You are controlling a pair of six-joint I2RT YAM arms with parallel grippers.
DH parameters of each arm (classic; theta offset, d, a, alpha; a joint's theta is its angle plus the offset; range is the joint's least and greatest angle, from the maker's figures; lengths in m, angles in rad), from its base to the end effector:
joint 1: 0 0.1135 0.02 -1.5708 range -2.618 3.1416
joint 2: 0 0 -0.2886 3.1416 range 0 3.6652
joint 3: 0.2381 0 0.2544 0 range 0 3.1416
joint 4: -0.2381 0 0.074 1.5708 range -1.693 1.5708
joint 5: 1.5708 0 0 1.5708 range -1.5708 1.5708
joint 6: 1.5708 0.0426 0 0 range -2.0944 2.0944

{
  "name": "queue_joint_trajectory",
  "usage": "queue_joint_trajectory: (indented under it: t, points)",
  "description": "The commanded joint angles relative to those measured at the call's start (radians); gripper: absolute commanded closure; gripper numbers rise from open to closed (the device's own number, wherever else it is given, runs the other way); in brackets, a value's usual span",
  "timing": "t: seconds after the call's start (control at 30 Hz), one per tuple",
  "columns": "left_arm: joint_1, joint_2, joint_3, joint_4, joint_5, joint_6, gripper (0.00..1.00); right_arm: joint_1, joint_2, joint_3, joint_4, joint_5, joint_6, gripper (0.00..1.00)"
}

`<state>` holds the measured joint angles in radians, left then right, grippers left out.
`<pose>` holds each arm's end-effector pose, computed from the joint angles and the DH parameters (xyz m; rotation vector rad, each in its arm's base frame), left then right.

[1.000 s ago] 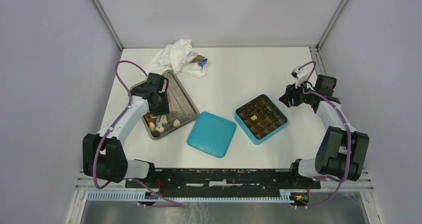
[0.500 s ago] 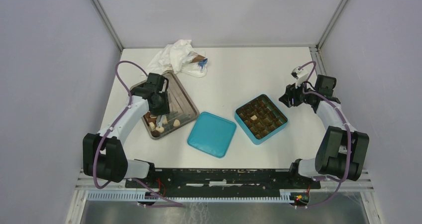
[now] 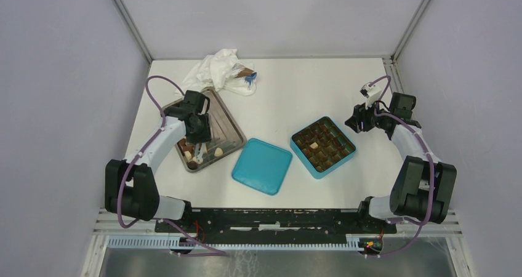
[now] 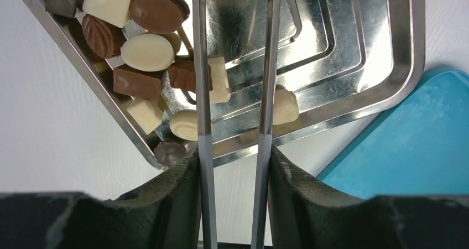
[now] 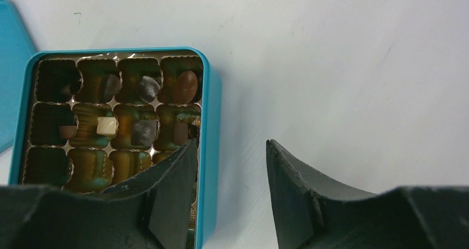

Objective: Pack the chocolate
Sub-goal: Pick up the fake chocolate from the plate.

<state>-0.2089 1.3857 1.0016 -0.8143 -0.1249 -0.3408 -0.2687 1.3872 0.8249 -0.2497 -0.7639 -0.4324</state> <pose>0.2563 -0.0489 0.2519 -0.2135 2.7417 0.0249 0.2783 -0.0461 0.2402 -0.5163 2.1041 0.5141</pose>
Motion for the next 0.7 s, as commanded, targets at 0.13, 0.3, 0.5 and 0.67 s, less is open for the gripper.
queue_joint_trajectory:
  t: [0.13, 0.3, 0.5, 0.67]
  points:
    - [0.003, 0.017, 0.043, 0.007, -0.002, 0.051, 0.51, -0.002, 0.001, 0.008, 0.023, -0.021, -0.012, 0.45]
    - [0.003, 0.03, 0.052, 0.007, -0.005, 0.054, 0.52, -0.002, 0.002, 0.008, 0.022, -0.021, -0.012, 0.45]
    - [0.003, 0.028, 0.058, 0.004, 0.0, 0.053, 0.68, -0.002, 0.0, 0.008, 0.022, -0.022, -0.012, 0.45]
    - [0.003, -0.001, 0.063, -0.006, 0.002, 0.051, 0.89, -0.001, 0.0, 0.01, 0.021, -0.023, -0.014, 0.45]
